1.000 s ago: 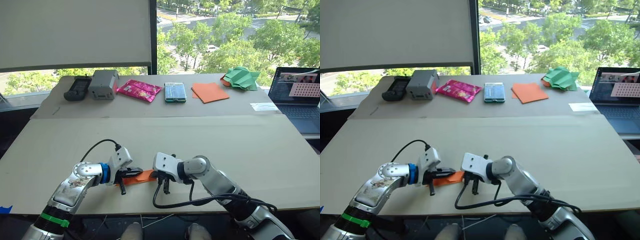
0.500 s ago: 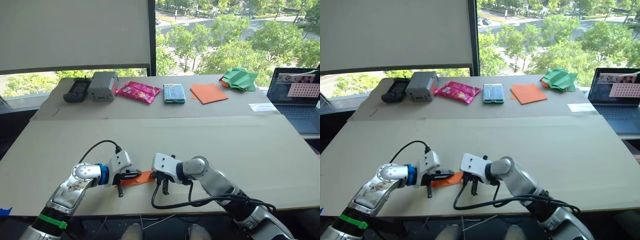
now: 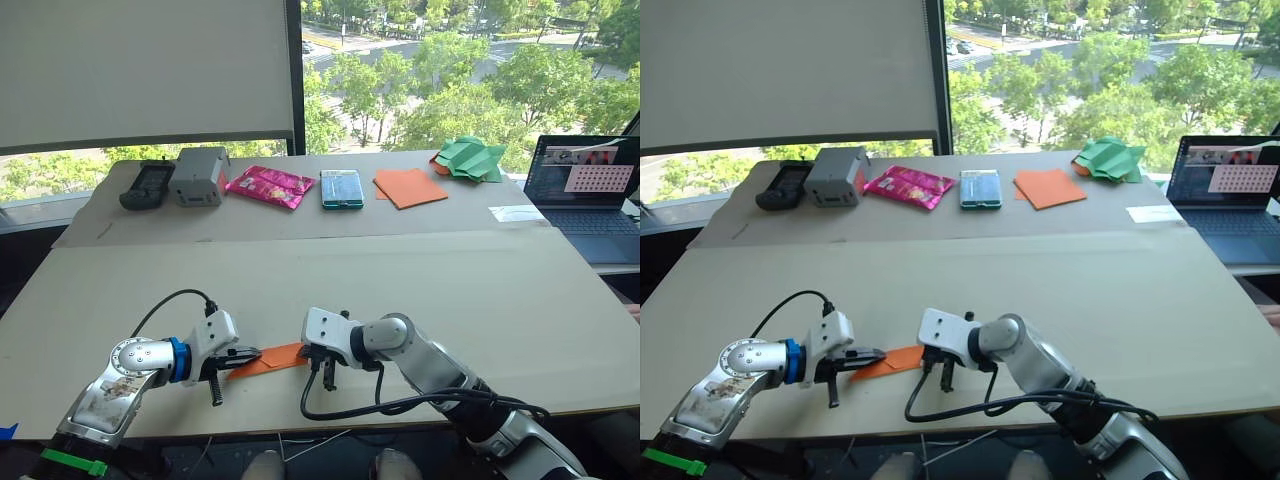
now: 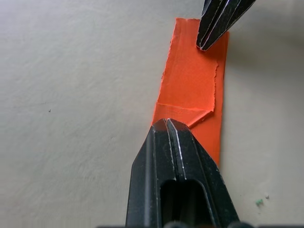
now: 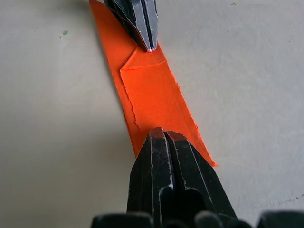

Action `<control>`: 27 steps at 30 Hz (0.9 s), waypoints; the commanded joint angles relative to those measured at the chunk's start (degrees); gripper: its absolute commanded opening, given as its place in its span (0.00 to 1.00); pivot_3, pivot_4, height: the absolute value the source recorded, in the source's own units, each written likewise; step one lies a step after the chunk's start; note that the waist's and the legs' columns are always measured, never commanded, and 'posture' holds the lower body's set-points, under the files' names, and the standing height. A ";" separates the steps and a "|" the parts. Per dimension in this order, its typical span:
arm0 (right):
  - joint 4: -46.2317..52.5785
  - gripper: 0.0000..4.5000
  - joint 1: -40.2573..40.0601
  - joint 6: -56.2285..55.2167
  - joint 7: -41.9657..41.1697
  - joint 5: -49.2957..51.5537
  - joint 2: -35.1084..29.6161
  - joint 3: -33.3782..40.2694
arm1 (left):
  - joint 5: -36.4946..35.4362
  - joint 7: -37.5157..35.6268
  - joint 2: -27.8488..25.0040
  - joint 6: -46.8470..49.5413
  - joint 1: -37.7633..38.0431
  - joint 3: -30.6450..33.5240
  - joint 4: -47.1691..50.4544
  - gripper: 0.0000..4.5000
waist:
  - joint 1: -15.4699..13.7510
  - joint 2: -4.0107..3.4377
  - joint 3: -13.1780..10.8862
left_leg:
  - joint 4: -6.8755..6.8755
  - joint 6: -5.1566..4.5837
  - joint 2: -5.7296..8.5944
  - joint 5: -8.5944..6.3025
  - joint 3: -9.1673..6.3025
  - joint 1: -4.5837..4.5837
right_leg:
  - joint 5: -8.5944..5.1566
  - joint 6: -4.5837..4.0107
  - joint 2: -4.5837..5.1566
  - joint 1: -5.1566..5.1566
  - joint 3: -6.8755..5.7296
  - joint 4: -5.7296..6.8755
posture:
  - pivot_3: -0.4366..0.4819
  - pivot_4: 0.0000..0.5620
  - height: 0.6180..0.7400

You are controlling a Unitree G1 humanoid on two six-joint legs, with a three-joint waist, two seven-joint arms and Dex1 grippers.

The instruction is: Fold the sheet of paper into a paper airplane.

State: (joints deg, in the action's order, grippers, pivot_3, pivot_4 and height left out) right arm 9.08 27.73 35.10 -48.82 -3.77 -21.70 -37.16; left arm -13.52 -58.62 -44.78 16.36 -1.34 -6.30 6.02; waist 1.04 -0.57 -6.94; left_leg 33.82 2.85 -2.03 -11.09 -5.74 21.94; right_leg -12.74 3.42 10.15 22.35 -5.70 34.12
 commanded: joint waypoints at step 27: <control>22.24 0.01 -3.90 8.75 1.86 8.36 -2.05 13.40 | -18.88 -0.55 -2.56 16.56 11.04 20.05 16.20 0.00 | -0.64 0.55 -0.72 | 0.01 0.02 0.02 0.00 0.00 0.88 | 0.02 0.03 0.00 0.85 -0.02 -0.04 | 0.48 0.27 0.69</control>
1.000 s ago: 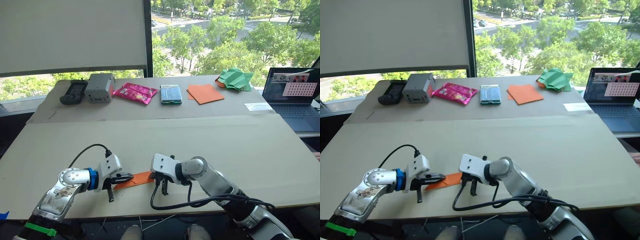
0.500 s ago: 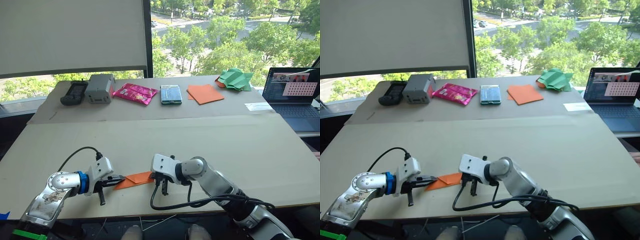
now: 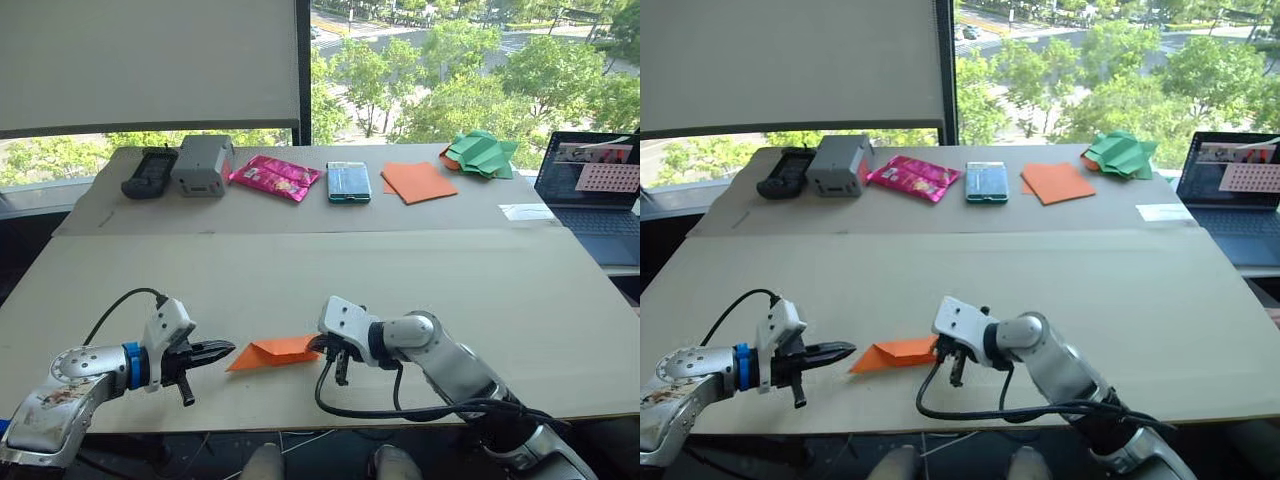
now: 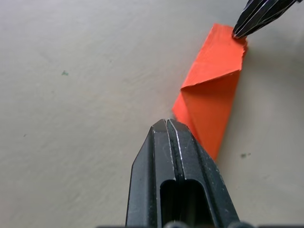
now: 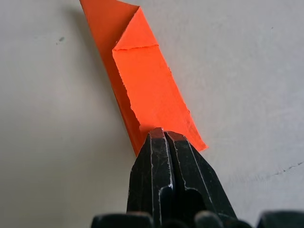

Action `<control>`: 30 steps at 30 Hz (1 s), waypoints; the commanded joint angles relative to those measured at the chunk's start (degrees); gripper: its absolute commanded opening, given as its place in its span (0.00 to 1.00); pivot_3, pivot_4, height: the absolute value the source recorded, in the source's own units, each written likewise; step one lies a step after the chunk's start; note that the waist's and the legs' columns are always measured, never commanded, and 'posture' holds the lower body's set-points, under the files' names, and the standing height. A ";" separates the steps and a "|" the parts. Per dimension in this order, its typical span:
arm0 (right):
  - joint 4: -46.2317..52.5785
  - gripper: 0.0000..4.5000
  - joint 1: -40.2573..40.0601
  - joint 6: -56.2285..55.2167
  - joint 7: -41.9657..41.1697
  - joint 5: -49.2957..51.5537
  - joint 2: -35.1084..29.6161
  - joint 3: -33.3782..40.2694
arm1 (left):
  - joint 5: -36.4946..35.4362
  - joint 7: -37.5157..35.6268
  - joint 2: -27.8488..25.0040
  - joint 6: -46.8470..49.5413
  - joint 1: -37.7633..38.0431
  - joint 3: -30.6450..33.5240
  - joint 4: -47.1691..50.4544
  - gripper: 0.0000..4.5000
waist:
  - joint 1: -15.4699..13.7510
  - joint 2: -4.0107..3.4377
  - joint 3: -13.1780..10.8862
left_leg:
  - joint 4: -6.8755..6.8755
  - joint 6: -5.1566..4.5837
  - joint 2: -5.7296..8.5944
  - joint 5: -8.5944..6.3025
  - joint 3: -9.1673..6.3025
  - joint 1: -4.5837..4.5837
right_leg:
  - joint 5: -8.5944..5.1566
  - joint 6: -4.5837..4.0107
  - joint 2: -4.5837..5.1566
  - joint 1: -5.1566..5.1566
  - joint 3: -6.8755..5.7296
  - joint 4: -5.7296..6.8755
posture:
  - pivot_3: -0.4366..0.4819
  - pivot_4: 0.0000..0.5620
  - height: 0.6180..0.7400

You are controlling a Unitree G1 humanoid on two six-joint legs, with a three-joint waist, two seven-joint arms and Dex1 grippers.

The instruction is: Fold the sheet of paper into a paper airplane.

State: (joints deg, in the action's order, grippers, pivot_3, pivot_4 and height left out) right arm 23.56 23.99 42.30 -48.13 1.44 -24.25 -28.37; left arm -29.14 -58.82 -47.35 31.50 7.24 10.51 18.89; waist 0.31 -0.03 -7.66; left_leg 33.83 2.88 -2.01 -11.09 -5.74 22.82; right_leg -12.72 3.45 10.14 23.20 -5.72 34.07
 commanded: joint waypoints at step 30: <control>-7.34 1.00 0.19 -7.89 -7.25 13.93 3.01 0.27 | -11.14 3.51 0.22 6.34 13.09 11.16 13.03 1.00 | 0.29 0.10 -0.77 | 0.00 0.00 -0.06 -0.01 -0.01 -0.04 | -0.01 -0.03 0.01 0.04 -0.15 -0.01 | 0.48 0.27 0.69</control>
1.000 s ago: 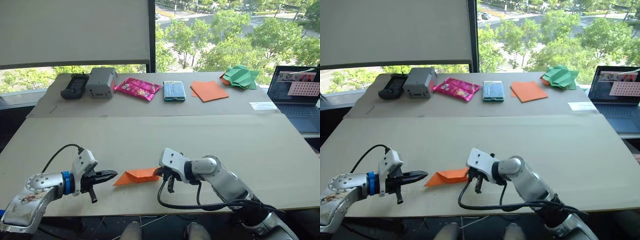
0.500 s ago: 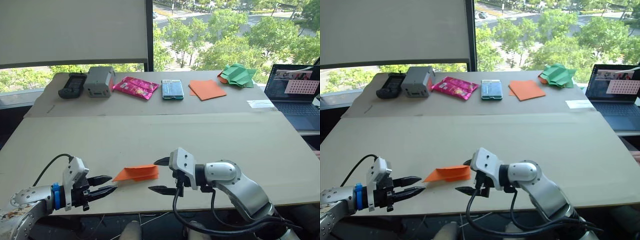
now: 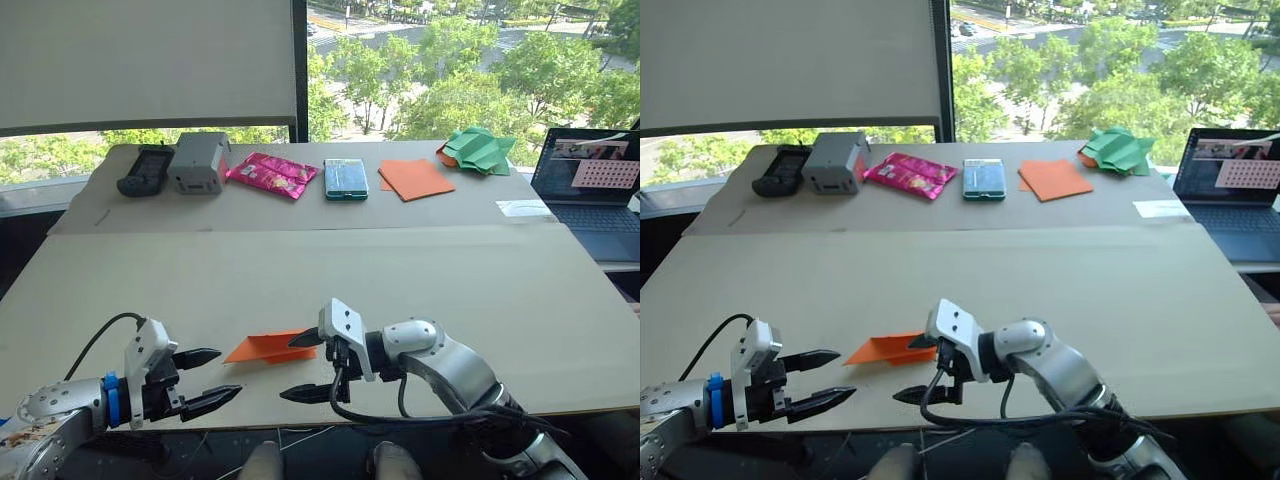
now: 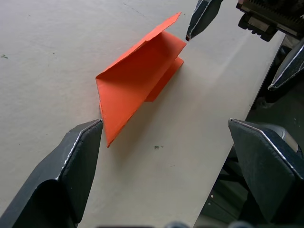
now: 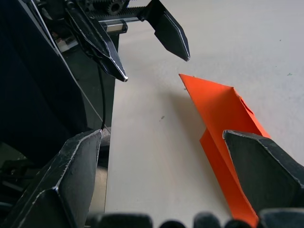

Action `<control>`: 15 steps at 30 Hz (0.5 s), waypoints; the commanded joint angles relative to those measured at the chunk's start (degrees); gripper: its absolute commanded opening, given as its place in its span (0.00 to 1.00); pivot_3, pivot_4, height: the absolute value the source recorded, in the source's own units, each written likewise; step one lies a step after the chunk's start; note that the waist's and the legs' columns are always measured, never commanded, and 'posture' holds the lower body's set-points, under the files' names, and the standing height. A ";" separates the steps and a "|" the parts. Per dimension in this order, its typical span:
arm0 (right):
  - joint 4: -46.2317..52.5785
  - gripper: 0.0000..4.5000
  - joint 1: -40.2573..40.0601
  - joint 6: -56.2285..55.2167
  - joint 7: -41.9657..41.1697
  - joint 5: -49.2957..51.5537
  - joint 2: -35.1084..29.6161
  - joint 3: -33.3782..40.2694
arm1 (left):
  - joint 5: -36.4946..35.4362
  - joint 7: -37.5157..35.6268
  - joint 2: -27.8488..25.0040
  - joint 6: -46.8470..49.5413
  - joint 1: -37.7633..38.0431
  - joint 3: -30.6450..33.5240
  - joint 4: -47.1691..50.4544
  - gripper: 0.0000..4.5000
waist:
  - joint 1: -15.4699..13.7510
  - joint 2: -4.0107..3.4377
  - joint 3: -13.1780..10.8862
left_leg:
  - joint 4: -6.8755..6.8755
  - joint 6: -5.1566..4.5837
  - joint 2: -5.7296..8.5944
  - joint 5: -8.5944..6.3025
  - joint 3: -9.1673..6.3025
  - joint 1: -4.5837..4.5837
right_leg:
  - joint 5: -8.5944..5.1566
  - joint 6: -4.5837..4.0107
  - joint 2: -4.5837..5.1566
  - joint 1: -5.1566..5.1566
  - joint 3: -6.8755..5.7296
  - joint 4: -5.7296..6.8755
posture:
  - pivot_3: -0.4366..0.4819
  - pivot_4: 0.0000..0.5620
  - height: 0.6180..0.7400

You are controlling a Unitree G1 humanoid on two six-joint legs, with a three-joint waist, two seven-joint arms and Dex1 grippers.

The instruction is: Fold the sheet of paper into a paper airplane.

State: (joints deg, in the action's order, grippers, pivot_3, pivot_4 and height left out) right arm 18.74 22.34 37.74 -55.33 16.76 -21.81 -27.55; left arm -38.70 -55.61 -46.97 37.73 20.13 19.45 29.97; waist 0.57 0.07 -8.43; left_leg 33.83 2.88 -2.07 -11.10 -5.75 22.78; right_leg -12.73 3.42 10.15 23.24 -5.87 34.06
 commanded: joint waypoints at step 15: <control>-11.35 1.00 7.46 -5.19 2.13 -3.84 3.75 0.93 | -1.60 2.78 0.90 -1.02 1.24 2.12 3.06 1.00 | 0.09 0.00 0.00 | 0.02 -0.01 0.01 0.01 0.00 0.02 | 0.00 0.00 0.00 -0.03 0.01 0.02 | 0.48 0.27 0.69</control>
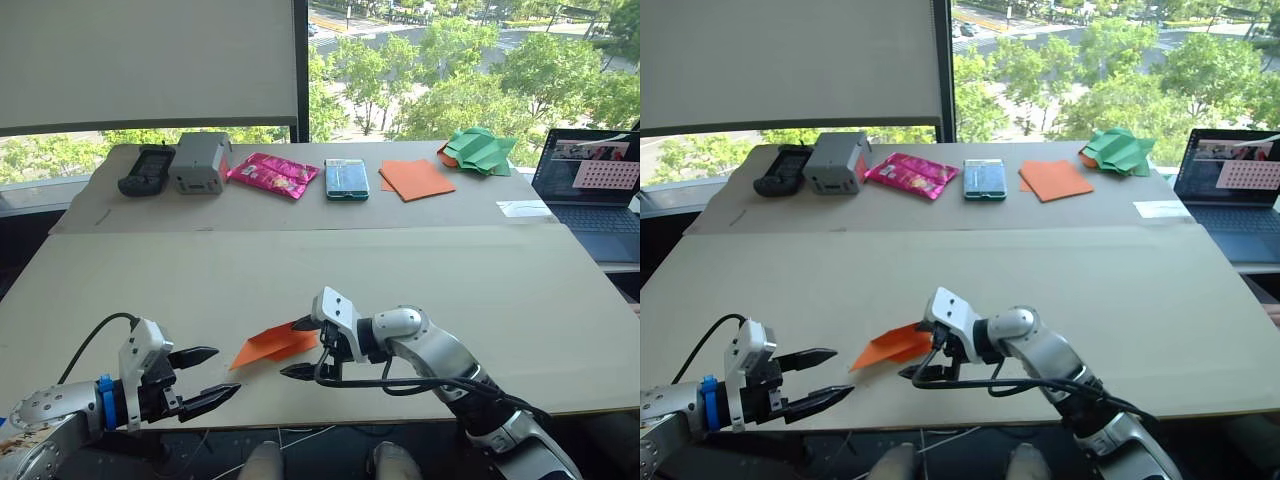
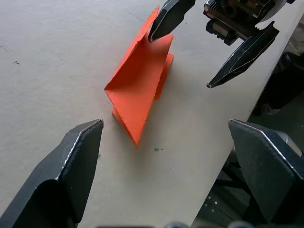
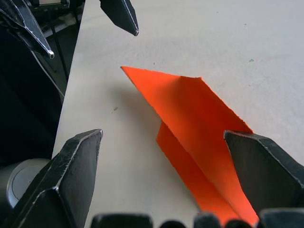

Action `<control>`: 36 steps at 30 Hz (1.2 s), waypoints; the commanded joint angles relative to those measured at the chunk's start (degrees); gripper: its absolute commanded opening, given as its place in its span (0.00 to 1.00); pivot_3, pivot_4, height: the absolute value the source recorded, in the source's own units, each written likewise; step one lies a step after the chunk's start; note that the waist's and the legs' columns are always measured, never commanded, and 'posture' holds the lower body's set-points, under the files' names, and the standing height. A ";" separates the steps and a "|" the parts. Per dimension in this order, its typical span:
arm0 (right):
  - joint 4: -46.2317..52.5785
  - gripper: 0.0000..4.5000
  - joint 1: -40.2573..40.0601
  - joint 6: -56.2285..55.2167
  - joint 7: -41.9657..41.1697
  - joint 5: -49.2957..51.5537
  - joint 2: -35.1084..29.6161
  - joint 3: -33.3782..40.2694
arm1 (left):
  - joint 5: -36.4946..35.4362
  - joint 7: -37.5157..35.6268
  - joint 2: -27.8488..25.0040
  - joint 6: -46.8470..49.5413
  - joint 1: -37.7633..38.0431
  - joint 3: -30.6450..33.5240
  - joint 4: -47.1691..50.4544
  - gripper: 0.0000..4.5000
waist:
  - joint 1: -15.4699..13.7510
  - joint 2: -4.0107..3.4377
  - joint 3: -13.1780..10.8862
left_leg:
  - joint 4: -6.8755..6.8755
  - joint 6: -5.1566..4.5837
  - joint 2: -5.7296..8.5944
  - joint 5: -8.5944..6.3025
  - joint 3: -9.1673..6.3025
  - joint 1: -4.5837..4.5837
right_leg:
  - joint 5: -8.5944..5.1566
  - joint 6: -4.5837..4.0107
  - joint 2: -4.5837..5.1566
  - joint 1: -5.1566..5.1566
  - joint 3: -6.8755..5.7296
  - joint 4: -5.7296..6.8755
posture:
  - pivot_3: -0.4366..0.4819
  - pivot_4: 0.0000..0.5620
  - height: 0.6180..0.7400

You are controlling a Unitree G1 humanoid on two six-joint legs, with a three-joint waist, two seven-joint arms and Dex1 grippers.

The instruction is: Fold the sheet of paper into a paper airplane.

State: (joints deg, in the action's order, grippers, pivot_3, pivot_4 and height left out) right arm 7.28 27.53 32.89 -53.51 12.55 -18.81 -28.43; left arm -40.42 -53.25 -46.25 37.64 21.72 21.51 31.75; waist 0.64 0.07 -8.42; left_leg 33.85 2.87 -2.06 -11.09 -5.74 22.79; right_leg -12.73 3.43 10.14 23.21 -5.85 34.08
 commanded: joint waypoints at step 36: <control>-4.26 1.00 8.36 6.95 5.01 -3.56 8.44 -0.79 | -0.10 2.50 0.51 -0.33 -1.64 -2.03 1.23 1.00 | 0.08 0.00 0.05 | 0.00 -0.06 0.02 0.03 0.00 -0.21 | 0.01 -0.01 -0.02 -0.05 0.15 0.48 | 0.48 0.27 0.69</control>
State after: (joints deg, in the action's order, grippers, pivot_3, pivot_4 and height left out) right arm -0.52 35.35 38.44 -49.19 8.61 -10.53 -29.81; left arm -40.37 -50.66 -45.29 37.62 20.53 19.11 31.76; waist 0.71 0.07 -8.37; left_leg 33.85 2.81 -2.04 -11.05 -5.75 22.58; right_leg -12.71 3.41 10.12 23.16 -5.70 34.59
